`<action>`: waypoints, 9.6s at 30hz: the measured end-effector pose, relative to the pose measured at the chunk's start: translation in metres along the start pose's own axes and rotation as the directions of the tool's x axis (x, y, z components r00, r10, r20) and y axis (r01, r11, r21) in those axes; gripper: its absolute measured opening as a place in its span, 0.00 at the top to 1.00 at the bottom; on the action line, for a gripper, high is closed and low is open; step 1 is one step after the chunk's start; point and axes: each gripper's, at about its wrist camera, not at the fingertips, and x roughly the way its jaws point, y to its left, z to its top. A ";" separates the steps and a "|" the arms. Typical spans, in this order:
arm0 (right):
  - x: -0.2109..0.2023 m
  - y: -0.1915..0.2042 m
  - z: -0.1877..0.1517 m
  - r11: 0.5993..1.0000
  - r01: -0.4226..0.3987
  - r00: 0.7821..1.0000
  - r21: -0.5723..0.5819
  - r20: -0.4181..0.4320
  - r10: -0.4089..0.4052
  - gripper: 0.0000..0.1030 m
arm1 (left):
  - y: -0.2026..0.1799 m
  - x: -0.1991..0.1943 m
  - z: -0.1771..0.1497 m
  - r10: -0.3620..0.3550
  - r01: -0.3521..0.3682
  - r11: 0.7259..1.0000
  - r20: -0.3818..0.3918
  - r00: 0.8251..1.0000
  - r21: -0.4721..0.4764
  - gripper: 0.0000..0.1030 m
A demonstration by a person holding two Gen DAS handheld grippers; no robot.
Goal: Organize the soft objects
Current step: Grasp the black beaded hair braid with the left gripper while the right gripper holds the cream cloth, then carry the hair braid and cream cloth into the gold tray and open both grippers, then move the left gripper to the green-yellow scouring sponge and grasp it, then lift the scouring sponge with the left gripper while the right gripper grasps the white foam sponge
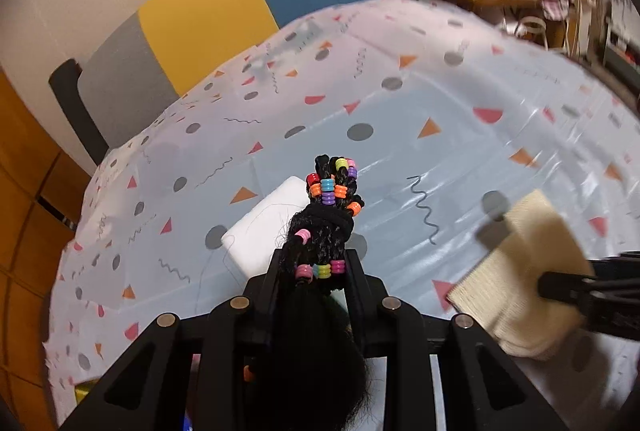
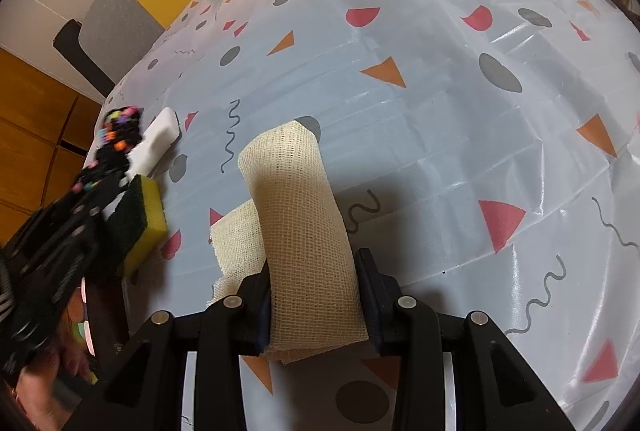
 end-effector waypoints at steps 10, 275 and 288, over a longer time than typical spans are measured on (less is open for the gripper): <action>-0.003 0.009 -0.007 0.999 0.005 1.000 -0.047 0.022 -0.004 0.65 | 0.040 -0.071 -0.053 -0.115 0.122 0.979 0.054 0.992 -0.163 0.74; -0.010 0.118 -0.054 0.939 0.018 0.982 -0.343 0.184 0.049 0.11 | 0.174 -0.162 -0.185 -0.235 0.300 0.820 0.192 0.953 -0.487 0.32; 0.061 0.204 0.046 0.986 0.103 0.985 -0.128 0.148 -0.084 0.11 | 0.176 -0.140 -0.248 -0.268 0.299 0.807 0.135 0.954 -0.510 0.32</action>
